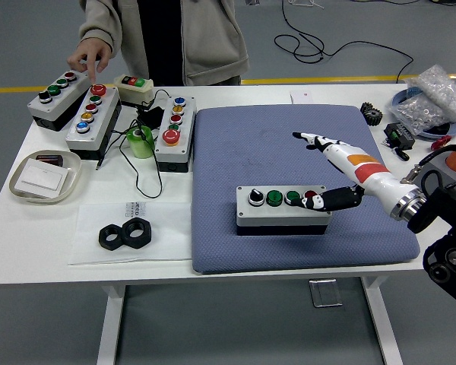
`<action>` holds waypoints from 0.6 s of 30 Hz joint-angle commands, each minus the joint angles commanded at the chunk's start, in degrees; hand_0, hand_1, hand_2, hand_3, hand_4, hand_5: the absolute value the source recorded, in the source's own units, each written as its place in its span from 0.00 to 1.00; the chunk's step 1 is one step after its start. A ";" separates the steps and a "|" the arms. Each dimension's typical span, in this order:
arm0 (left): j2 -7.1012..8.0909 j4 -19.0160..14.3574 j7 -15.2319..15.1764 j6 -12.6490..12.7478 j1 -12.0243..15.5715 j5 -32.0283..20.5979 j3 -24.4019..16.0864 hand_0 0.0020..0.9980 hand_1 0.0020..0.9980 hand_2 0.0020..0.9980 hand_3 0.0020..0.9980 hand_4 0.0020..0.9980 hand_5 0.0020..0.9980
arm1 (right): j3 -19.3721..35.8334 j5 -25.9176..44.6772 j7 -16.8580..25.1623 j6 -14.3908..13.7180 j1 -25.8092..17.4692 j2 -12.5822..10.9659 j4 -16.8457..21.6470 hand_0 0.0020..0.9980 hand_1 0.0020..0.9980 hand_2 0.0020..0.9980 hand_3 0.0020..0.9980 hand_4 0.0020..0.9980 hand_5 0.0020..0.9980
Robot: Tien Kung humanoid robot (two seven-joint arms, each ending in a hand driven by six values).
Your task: Pick up the button,place it on the desk,press the button,press the button
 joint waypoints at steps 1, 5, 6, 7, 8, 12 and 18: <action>0.01 -0.01 0.00 0.00 -0.02 0.00 0.00 0.73 0.82 0.84 0.81 0.59 1.00 | 0.87 -1.07 0.18 -2.10 -0.60 -0.39 -0.37 0.50 0.48 0.54 0.82 0.49 0.00; 0.02 -0.04 -0.07 0.02 -0.13 -0.30 0.20 0.73 0.82 0.84 0.81 0.59 1.00 | 2.64 -3.76 0.29 -1.81 -2.39 -1.65 -0.79 0.43 0.39 0.48 0.76 0.43 0.00; 0.02 -0.05 -0.08 0.02 -0.14 -0.34 0.22 0.73 0.82 0.84 0.81 0.59 1.00 | 2.78 -3.98 0.31 -0.92 -2.59 -1.79 -0.78 0.43 0.39 0.48 0.76 0.43 0.00; 0.01 -0.05 -0.08 0.03 -0.14 -0.40 0.24 0.73 0.82 0.84 0.81 0.59 1.00 | 2.92 -4.17 0.31 0.06 -2.83 -1.96 -0.73 0.43 0.39 0.48 0.76 0.43 0.00; -0.01 -0.05 -0.08 0.03 -0.15 -0.48 0.25 0.73 0.82 0.84 0.81 0.59 1.00 | 3.10 -4.32 0.35 1.68 -3.13 -2.16 -0.64 0.43 0.39 0.48 0.76 0.43 0.00; -0.06 -0.04 -0.04 0.04 -0.18 -0.54 0.22 0.73 0.82 0.84 0.81 0.59 1.00 | 3.25 -4.99 0.91 7.86 -3.63 -2.60 -0.09 0.42 0.20 0.32 0.72 0.50 0.00; -0.07 -0.03 -0.08 0.01 -0.21 -0.60 0.28 0.73 0.82 0.84 0.81 0.59 1.00 | 2.51 -6.98 1.07 11.70 -3.78 -2.92 1.14 0.38 0.15 0.27 0.73 0.46 0.00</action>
